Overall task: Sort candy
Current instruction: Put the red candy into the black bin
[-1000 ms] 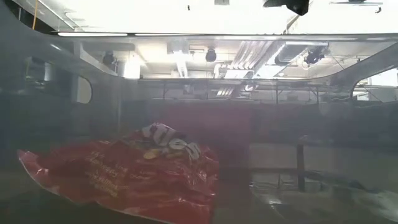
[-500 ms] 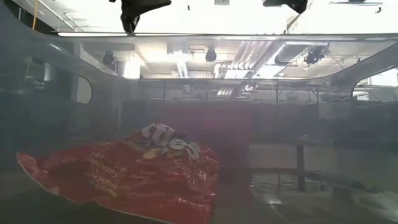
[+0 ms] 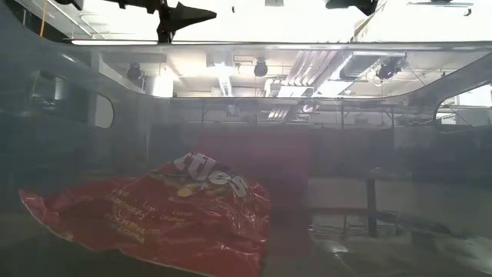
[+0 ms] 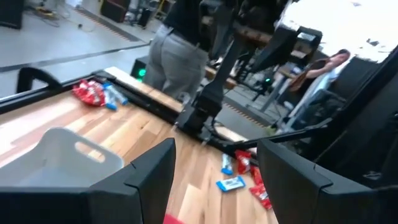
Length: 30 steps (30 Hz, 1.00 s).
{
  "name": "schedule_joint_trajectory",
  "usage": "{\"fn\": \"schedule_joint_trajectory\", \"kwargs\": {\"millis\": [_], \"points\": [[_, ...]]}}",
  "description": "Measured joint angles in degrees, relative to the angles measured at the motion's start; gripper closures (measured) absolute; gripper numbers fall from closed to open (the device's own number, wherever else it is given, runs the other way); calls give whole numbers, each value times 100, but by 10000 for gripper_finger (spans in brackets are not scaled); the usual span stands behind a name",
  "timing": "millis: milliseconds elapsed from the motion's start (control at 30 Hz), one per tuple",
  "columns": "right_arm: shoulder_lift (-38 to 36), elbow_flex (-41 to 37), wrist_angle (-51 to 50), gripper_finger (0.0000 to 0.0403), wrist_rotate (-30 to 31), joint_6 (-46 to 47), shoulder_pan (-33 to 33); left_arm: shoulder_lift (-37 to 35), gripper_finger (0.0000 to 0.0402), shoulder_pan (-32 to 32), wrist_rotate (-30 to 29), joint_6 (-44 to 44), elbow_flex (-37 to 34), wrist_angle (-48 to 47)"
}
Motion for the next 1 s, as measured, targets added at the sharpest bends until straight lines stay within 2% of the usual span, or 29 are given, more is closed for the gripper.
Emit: {"fn": "schedule_joint_trajectory", "kwargs": {"millis": [200, 367, 433, 500, 600, 767, 900, 1000], "points": [[57, 1, -345, 147, 543, 991, 0, -2, 188, 332, 565, 183, 0, 217], [336, 9, -1375, 147, 1803, 2753, -70, -8, 188, 429, 660, 305, 0, 317], [538, 9, -2016, 147, 2279, 3588, -357, -23, 188, 467, 817, 306, 0, 311], [767, 9, -2492, 147, 2365, 3927, -914, -28, 188, 482, 960, 304, 0, 317], [1086, 9, -2682, 147, 2175, 3723, -2007, -28, 188, 477, 1121, 306, 0, 310], [1706, 7, -2131, 147, 1919, 2638, -3766, -47, 188, 477, 1378, 297, 0, 302], [2364, 7, -1871, 147, 1678, 2404, -4787, -50, 188, 472, 1386, 165, 0, 302], [2864, 5, -1721, 147, 1371, 2250, -5300, -50, 188, 472, 1385, 80, 0, 312]]}}
